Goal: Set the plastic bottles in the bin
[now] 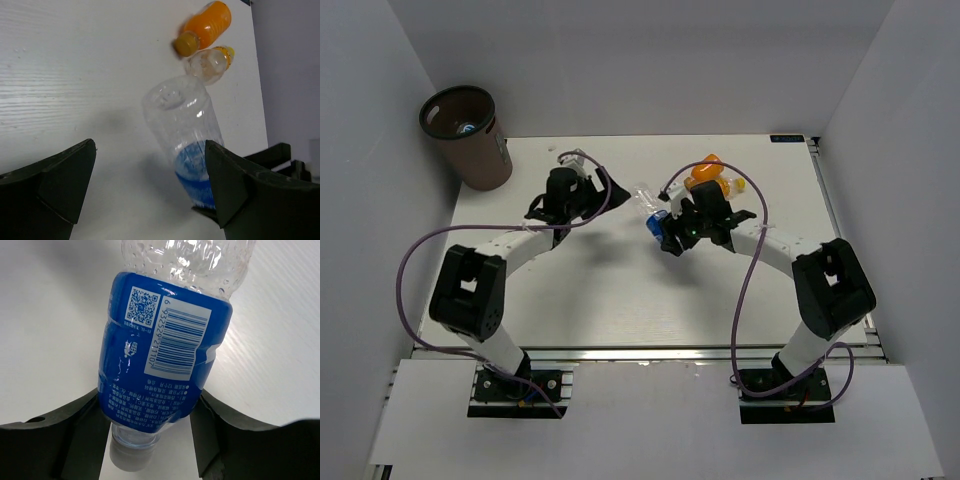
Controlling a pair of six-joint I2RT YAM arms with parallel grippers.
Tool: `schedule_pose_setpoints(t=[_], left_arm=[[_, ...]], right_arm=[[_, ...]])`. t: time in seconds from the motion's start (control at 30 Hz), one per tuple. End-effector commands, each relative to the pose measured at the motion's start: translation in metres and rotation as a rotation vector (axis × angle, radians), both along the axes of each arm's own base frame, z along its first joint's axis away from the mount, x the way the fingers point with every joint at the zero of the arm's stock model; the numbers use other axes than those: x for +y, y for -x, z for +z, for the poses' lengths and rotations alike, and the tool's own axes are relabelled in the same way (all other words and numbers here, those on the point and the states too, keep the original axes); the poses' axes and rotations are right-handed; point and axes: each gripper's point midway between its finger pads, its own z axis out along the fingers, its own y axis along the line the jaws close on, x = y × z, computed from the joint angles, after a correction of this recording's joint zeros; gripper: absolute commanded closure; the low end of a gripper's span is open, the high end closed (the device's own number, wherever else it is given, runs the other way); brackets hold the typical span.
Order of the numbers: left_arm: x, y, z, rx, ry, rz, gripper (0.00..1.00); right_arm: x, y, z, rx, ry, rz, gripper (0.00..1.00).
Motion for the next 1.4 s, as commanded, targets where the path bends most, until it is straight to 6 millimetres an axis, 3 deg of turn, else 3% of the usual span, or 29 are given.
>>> schedule_pose_setpoints(t=[0.0, 0.1, 0.23, 0.4, 0.5, 0.53, 0.6, 0.63, 0.67, 0.7, 0.73, 0.8, 0.9, 0.93, 1.0, 1.03, 1.1, 1.13, 1.17, 1.2, 1.27, 1.33, 1.37], left_arm=[[-0.03, -0.011, 0.04, -0.092, 0.129, -0.03, 0.02], [-0.044, -0.01, 0.041, -0.103, 0.147, -0.035, 0.02], [-0.057, -0.011, 0.027, -0.064, 0.14, -0.054, 0.02], [-0.079, -0.015, 0.028, -0.06, 0.201, -0.143, 0.04], [-0.079, -0.018, 0.029, -0.061, 0.2, -0.137, 0.41], [-0.078, -0.022, 0.036, -0.084, 0.181, -0.132, 0.59], [-0.065, -0.033, 0.043, -0.096, 0.11, -0.08, 0.7], [-0.06, -0.047, 0.07, -0.161, 0.066, -0.059, 0.77], [-0.044, -0.052, 0.067, -0.12, 0.011, -0.007, 0.88], [-0.026, -0.066, 0.081, -0.15, -0.033, 0.079, 0.89], [-0.016, -0.078, 0.111, -0.216, -0.062, 0.116, 0.89], [0.022, -0.091, 0.129, -0.231, -0.123, 0.238, 0.88], [0.096, -0.11, 0.179, -0.324, -0.188, 0.501, 0.8], [0.139, -0.113, 0.193, -0.347, -0.223, 0.644, 0.78], [0.179, -0.116, 0.232, -0.41, -0.234, 0.77, 0.78], [0.217, -0.115, 0.259, -0.443, -0.252, 0.917, 0.79], [0.252, -0.108, 0.281, -0.476, -0.344, 1.075, 0.79], [0.276, -0.102, 0.282, -0.466, -0.414, 1.218, 0.79], [0.286, -0.097, 0.306, -0.545, -0.399, 1.3, 0.79], [0.296, -0.09, 0.316, -0.551, -0.501, 1.35, 0.78], [0.313, -0.084, 0.332, -0.57, -0.525, 1.499, 0.76], [0.327, -0.084, 0.335, -0.537, -0.611, 1.555, 0.75], [0.328, -0.102, 0.317, -0.501, -0.659, 1.553, 0.74]], right_arm=[[0.04, 0.019, 0.039, 0.017, -0.169, 0.135, 0.57], [0.051, 0.02, 0.056, -0.007, -0.223, 0.142, 0.54], [0.064, 0.027, 0.084, -0.047, -0.29, 0.211, 0.52], [0.07, 0.028, 0.097, -0.113, -0.322, 0.238, 0.49], [0.065, 0.022, 0.098, -0.138, -0.307, 0.199, 0.38], [0.061, 0.016, 0.101, -0.157, -0.296, 0.159, 0.32], [0.057, 0.011, 0.105, -0.174, -0.288, 0.124, 0.26], [0.052, 0.007, 0.111, -0.195, -0.278, 0.09, 0.13], [0.049, 0.005, 0.115, -0.202, -0.283, 0.064, 0.11], [0.046, 0.004, 0.115, -0.206, -0.28, 0.047, 0.11], [0.04, 0.0, 0.122, -0.228, -0.278, 0.011, 0.11], [0.029, -0.005, 0.124, -0.235, -0.28, -0.05, 0.11], [0.006, -0.018, 0.127, -0.281, -0.265, -0.155, 0.11], [-0.006, -0.025, 0.129, -0.3, -0.254, -0.202, 0.11], [-0.019, -0.032, 0.13, -0.299, -0.241, -0.259, 0.11], [-0.029, -0.036, 0.128, -0.281, -0.236, -0.293, 0.11], [-0.037, -0.039, 0.131, -0.274, -0.239, -0.309, 0.11], [-0.042, -0.04, 0.131, -0.273, -0.238, -0.318, 0.11], [-0.048, -0.042, 0.129, -0.271, -0.234, -0.332, 0.11], [-0.053, -0.042, 0.13, -0.277, -0.236, -0.341, 0.11], [-0.061, -0.041, 0.123, -0.273, -0.228, -0.361, 0.11], [-0.066, -0.043, 0.122, -0.282, -0.231, -0.371, 0.11], [-0.067, -0.044, 0.121, -0.28, -0.227, -0.375, 0.11]])
